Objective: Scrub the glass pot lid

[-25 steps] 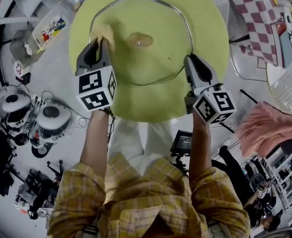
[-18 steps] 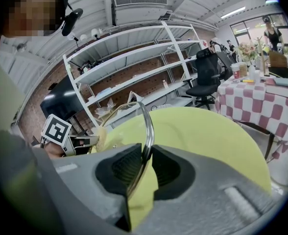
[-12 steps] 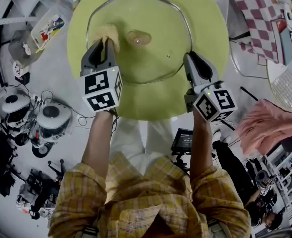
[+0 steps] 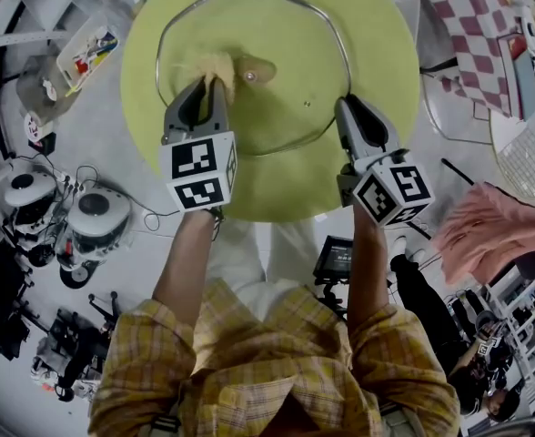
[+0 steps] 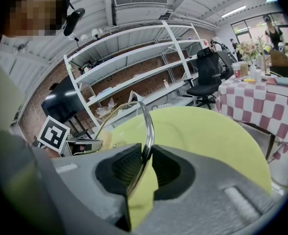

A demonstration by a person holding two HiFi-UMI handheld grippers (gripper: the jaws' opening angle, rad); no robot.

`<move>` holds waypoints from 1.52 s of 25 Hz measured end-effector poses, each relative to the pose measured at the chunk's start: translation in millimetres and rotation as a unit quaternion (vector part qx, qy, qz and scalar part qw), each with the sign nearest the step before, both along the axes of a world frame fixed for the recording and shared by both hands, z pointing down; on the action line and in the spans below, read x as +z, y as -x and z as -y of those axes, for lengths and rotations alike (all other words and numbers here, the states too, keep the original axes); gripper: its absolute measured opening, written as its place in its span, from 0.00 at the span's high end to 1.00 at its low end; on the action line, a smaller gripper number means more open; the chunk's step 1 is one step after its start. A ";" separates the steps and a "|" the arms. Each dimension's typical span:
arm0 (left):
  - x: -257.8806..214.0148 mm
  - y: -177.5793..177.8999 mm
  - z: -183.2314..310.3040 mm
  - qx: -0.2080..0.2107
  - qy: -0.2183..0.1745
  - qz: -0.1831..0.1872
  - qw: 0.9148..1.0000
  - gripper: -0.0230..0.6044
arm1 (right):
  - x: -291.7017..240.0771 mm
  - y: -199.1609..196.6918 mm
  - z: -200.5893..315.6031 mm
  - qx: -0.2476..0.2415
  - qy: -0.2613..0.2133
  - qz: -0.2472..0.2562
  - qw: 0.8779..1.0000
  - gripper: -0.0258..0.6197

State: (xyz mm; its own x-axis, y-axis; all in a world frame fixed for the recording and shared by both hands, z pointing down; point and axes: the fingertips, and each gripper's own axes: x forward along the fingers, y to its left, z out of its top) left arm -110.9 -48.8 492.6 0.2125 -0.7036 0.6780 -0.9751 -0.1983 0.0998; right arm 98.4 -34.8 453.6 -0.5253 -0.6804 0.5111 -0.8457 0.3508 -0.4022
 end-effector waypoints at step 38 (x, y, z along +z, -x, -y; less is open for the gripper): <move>-0.9 -114.4 -20.8 0.084 0.016 -0.066 0.994 0.89 | 2.6 -3.2 3.3 -0.007 0.000 0.007 1.000 0.86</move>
